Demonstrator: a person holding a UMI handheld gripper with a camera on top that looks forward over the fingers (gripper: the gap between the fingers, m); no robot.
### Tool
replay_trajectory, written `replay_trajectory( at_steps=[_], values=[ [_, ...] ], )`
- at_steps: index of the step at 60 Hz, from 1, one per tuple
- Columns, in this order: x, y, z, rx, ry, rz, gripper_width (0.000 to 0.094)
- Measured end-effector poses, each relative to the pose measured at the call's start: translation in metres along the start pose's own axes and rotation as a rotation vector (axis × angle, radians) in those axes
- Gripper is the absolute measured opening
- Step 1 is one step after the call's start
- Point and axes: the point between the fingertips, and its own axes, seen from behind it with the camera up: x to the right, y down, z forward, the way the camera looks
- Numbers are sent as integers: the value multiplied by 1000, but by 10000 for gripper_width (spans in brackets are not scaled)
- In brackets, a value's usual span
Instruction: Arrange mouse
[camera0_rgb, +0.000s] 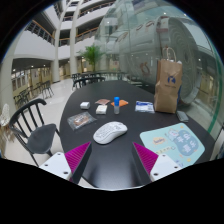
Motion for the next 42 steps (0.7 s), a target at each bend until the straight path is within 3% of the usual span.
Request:
replay_trajectory(
  at_steps=[16,42],
  values=[
    [-30,16,73,-122,-38,0,854],
    [-32,-23,144,-174,0,40,837]
  ],
)
